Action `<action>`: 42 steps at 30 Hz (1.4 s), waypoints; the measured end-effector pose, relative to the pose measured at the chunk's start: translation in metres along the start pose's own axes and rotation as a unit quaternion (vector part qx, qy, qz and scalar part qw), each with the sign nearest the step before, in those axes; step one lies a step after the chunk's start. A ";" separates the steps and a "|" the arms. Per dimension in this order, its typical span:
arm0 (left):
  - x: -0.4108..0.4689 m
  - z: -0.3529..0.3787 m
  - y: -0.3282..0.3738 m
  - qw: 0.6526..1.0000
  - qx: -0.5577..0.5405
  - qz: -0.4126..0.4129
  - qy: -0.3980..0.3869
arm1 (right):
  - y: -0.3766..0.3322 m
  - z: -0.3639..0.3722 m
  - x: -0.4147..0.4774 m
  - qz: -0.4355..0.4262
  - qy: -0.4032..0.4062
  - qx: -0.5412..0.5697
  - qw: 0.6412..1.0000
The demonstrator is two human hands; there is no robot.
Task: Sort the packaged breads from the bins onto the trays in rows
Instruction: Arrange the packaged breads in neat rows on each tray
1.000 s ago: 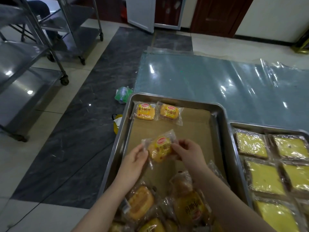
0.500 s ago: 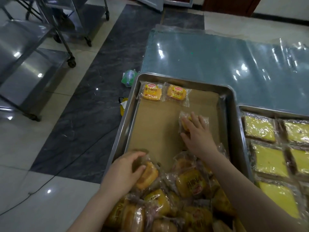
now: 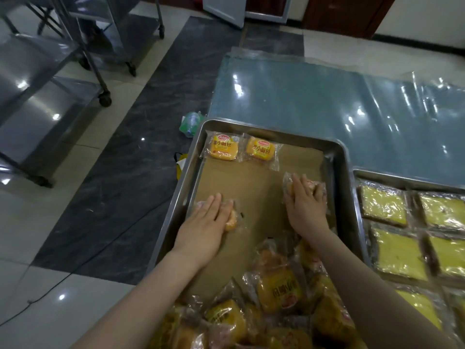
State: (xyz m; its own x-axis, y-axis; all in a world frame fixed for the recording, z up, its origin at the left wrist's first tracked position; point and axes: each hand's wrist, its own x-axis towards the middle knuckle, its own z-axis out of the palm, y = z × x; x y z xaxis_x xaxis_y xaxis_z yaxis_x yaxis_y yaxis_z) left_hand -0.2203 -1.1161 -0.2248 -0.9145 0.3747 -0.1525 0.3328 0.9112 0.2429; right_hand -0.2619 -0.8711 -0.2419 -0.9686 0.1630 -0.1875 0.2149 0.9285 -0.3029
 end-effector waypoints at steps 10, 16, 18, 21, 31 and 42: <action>0.077 0.011 -0.031 0.999 -0.041 -0.028 0.009 | 0.006 -0.003 0.068 -0.014 0.046 0.036 0.998; 0.076 0.014 -0.034 0.999 -0.042 -0.022 0.020 | 0.000 0.004 0.089 -0.041 0.075 0.023 0.996; 0.075 0.011 -0.035 0.999 -0.025 -0.013 0.017 | -0.005 0.001 0.084 -0.048 0.123 0.043 0.990; 0.072 0.002 -0.031 0.988 -0.127 -0.063 0.061 | -0.020 -0.007 0.063 -0.086 0.204 0.123 0.967; 0.060 -0.039 -0.029 0.913 -0.362 -0.053 0.182 | -0.087 -0.004 0.013 -0.134 -0.140 0.460 0.867; 0.045 -0.015 -0.026 0.805 -0.549 -0.167 0.151 | -0.088 0.011 0.004 0.098 -0.221 0.611 0.754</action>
State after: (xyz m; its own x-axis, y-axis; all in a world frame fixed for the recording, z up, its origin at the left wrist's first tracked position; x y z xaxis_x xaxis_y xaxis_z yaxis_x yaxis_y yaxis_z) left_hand -0.2734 -1.1261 -0.2237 -0.9802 -0.0696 -0.1853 -0.1954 0.1894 0.9623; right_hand -0.2832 -0.9554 -0.2260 -0.8257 -0.1199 -0.5512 0.5638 -0.1423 -0.8135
